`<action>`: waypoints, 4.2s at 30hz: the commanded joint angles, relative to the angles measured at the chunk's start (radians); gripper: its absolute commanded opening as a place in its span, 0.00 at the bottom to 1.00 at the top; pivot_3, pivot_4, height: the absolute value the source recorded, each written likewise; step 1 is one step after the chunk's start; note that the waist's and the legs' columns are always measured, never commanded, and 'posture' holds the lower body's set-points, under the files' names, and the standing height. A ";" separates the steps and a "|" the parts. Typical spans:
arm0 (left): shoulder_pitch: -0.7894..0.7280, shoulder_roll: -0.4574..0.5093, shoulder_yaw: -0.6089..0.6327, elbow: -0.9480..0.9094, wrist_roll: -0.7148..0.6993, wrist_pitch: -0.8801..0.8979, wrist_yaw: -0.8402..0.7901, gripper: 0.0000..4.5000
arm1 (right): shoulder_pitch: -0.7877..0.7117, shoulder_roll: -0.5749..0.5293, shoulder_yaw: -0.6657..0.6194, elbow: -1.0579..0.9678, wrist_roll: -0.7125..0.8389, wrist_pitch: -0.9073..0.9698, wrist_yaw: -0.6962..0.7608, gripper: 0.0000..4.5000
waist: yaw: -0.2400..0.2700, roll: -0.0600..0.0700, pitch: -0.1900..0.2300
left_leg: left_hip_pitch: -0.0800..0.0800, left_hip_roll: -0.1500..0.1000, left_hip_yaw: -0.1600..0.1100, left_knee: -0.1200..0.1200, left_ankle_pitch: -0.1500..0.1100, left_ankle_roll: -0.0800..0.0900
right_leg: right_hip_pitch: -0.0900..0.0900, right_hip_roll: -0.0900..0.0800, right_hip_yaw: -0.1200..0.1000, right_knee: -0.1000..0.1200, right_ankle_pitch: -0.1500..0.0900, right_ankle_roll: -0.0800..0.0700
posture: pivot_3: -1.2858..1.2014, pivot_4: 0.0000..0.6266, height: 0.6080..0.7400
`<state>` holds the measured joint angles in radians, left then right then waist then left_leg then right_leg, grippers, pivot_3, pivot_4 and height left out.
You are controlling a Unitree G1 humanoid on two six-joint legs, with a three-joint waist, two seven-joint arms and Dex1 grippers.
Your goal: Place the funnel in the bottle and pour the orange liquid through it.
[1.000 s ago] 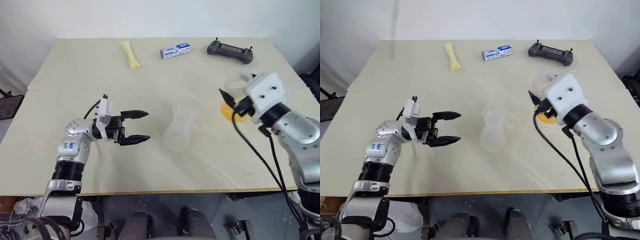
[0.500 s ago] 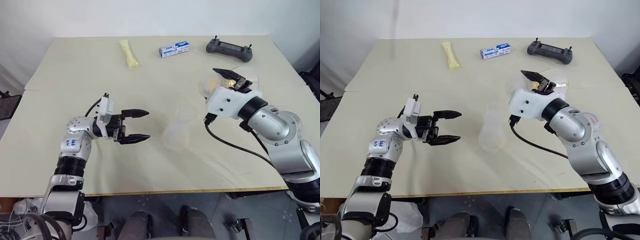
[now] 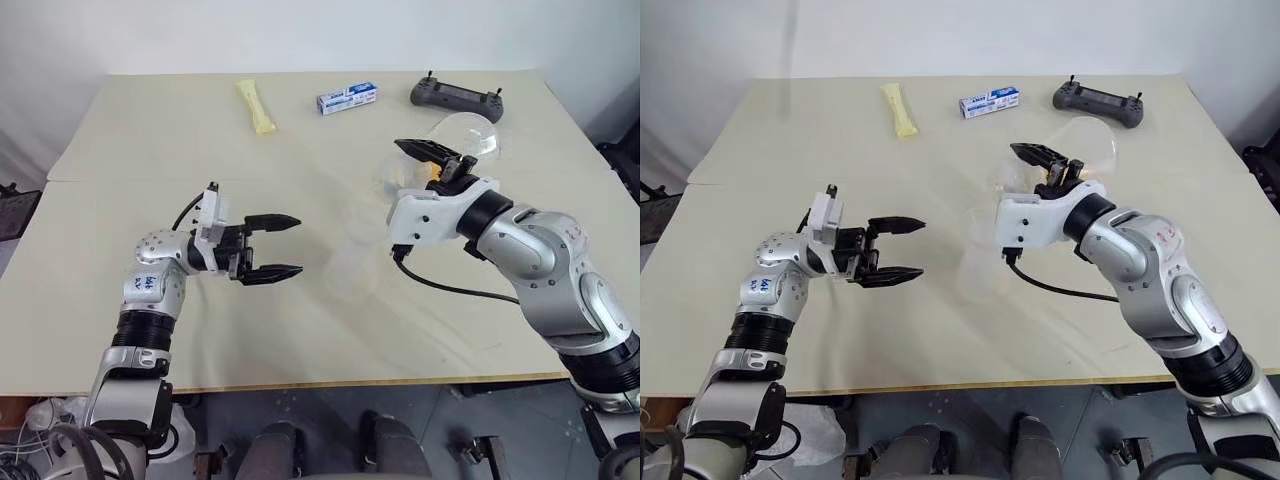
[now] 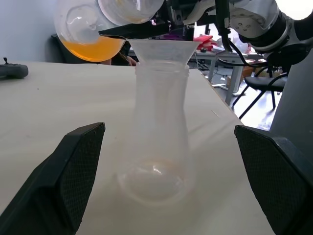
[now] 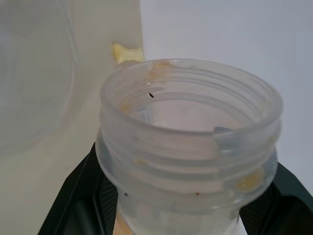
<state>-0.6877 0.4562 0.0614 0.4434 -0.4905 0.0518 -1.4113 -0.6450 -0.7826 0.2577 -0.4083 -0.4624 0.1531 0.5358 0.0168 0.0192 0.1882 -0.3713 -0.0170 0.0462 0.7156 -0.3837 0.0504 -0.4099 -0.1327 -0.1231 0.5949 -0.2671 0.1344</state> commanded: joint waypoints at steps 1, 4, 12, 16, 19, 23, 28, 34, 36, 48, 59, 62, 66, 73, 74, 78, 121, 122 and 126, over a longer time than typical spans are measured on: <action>0.007 -0.004 0.037 -0.038 -0.037 0.011 0.014 1.00 | -0.029 0.005 -0.024 -0.022 -0.040 -0.045 0.006 0.59 | 0.000 0.000 0.000 | 0.000 0.000 0.000 0.000 0.000 0.000 | 0.000 0.000 0.000 0.000 0.000 0.000 | 0.52 0.24 1.00; 0.002 -0.016 0.054 -0.042 -0.057 0.031 0.029 1.00 | -0.035 0.010 -0.022 -0.013 -0.054 -0.078 0.019 0.59 | 0.001 0.000 0.000 | 0.000 0.000 0.000 0.000 0.000 0.000 | 0.000 0.000 0.000 0.000 0.000 0.000 | 0.52 0.24 1.00; 0.005 -0.026 0.062 -0.054 -0.067 0.052 0.022 1.00 | -0.038 -0.006 -0.040 0.006 -0.085 -0.161 0.053 0.59 | -0.001 0.000 0.000 | 0.000 0.000 0.000 0.000 0.000 0.000 | 0.000 0.000 0.000 0.000 0.000 0.000 | 0.52 0.24 1.00; 0.004 -0.030 0.064 -0.055 -0.073 0.053 0.012 1.00 | -0.029 -0.011 -0.047 0.013 -0.099 -0.192 0.060 0.59 | -0.003 0.000 0.000 | 0.000 0.000 0.000 0.000 0.000 0.000 | 0.000 0.000 0.000 0.000 0.000 0.000 | 0.52 0.24 1.00; 0.005 -0.032 0.066 -0.055 -0.079 0.056 0.008 1.00 | -0.031 -0.015 -0.052 0.021 -0.120 -0.211 0.055 0.59 | -0.004 0.000 0.000 | 0.000 0.000 -0.001 0.000 0.000 0.000 | 0.000 0.000 0.000 0.000 0.000 0.000 | 0.52 0.24 1.00; 0.008 -0.034 0.069 -0.059 -0.091 0.070 0.004 1.00 | -0.042 -0.020 -0.059 0.040 -0.150 -0.239 0.046 0.59 | -0.005 0.000 0.000 | 0.000 0.000 -0.001 0.000 0.000 0.000 | 0.000 0.000 0.000 0.000 0.000 0.000 | 0.52 0.24 1.00; 0.010 -0.034 0.067 -0.062 -0.086 0.070 0.003 1.00 | -0.041 -0.021 -0.066 0.051 -0.165 -0.268 0.052 0.59 | -0.006 0.000 0.000 | 0.000 0.000 -0.001 0.000 0.000 0.000 | 0.000 0.000 0.000 0.000 0.000 0.000 | 0.52 0.24 1.00; 0.012 -0.034 0.065 -0.067 -0.085 0.074 0.004 1.00 | -0.054 -0.023 -0.074 0.069 -0.193 -0.310 0.045 0.59 | -0.007 0.000 0.000 | 0.000 0.000 -0.001 0.000 0.000 0.000 | 0.000 0.000 0.000 0.000 0.000 0.000 | 0.52 0.24 1.00; 0.012 -0.034 0.064 -0.068 -0.085 0.075 0.004 1.00 | -0.057 -0.024 -0.074 0.075 -0.200 -0.324 0.045 0.59 | -0.008 0.000 0.000 | 0.000 0.000 -0.001 0.000 0.000 0.000 | 0.000 0.000 0.000 0.001 0.000 0.000 | 0.52 0.24 1.00; 0.004 -0.036 0.058 -0.064 -0.076 0.076 0.003 1.00 | -0.097 -0.020 -0.078 0.111 -0.231 -0.378 0.038 0.59 | -0.019 0.000 0.000 | 0.000 0.000 -0.001 0.000 0.000 0.000 | 0.000 0.000 -0.001 0.001 0.000 0.000 | 0.52 0.24 1.00; -0.004 -0.040 0.057 -0.064 -0.081 0.083 0.001 1.00 | -0.114 -0.026 -0.075 0.133 -0.246 -0.433 0.035 0.59 | -0.019 0.000 0.000 | 0.000 0.000 -0.002 0.000 0.000 0.000 | 0.000 0.000 -0.001 0.001 0.000 0.000 | 0.52 0.24 1.00; -0.004 -0.041 0.058 -0.063 -0.082 0.085 0.000 1.00 | -0.120 -0.024 -0.075 0.135 -0.246 -0.443 0.038 0.59 | -0.019 0.000 0.000 | 0.000 0.000 -0.002 0.000 0.000 0.000 | 0.000 0.000 -0.001 0.001 0.000 0.000 | 0.52 0.24 1.00; -0.004 -0.044 0.060 -0.063 -0.086 0.088 -0.001 1.00 | -0.120 -0.028 -0.078 0.137 -0.249 -0.455 0.039 0.59 | -0.019 0.000 0.000 | 0.000 0.000 -0.002 0.000 0.000 0.000 | 0.000 0.000 -0.001 0.001 0.000 0.000 | 0.52 0.24 1.00; -0.009 -0.054 0.065 -0.057 -0.091 0.091 -0.007 1.00 | -0.123 -0.024 -0.074 0.152 -0.207 -0.446 0.089 0.59 | -0.019 0.000 0.000 | 0.000 0.000 -0.002 0.000 0.000 0.000 | 0.000 0.000 -0.001 0.002 0.000 0.000 | 0.52 0.24 1.00; -0.009 -0.055 0.067 -0.055 -0.092 0.090 -0.010 1.00 | -0.125 -0.025 -0.073 0.150 -0.215 -0.452 0.081 0.59 | -0.019 0.000 0.000 | 0.000 0.000 -0.002 0.000 0.000 0.000 | 0.000 0.000 -0.001 0.002 0.000 0.000 | 0.52 0.24 1.00; -0.011 -0.059 0.069 -0.050 -0.095 0.088 -0.015 1.00 | -0.132 -0.029 -0.073 0.151 -0.243 -0.476 0.056 0.59 | -0.019 0.000 0.000 | 0.000 0.000 -0.002 0.000 0.000 0.000 | 0.000 0.000 -0.001 0.002 0.000 0.000 | 0.52 0.24 1.00; -0.036 -0.062 0.066 -0.005 -0.081 0.065 -0.038 1.00 | -0.157 -0.041 -0.062 0.198 -0.351 -0.612 -0.034 0.59 | -0.019 0.000 0.000 | 0.000 0.000 -0.002 0.000 0.000 0.000 | 0.000 0.000 -0.001 0.002 0.000 0.000 | 0.52 0.24 1.00; -0.037 -0.063 0.066 -0.005 -0.081 0.065 -0.038 1.00 | -0.157 -0.041 -0.062 0.199 -0.353 -0.615 -0.038 0.59 | -0.019 0.000 0.000 | 0.000 0.000 -0.002 0.000 0.000 0.000 | 0.000 0.000 -0.001 0.002 0.000 0.000 | 0.52 0.24 1.00; -0.038 -0.063 0.065 -0.004 -0.081 0.064 -0.038 1.00 | -0.159 -0.040 -0.062 0.203 -0.361 -0.625 -0.046 0.59 | -0.019 0.000 0.000 | 0.000 0.000 -0.002 0.000 0.000 0.000 | 0.000 0.000 -0.001 0.002 0.000 0.000 | 0.52 0.24 1.00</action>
<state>-0.6991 0.3946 0.1167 0.4472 -0.5612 0.1290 -1.4418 -0.7787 -0.8078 0.2279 -0.1896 -0.8231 -0.4629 0.5098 -0.0023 0.0192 0.1882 -0.3711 -0.0167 0.0446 0.7160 -0.3835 0.0501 -0.4100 -0.1330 -0.1237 0.5973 -0.2671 0.1345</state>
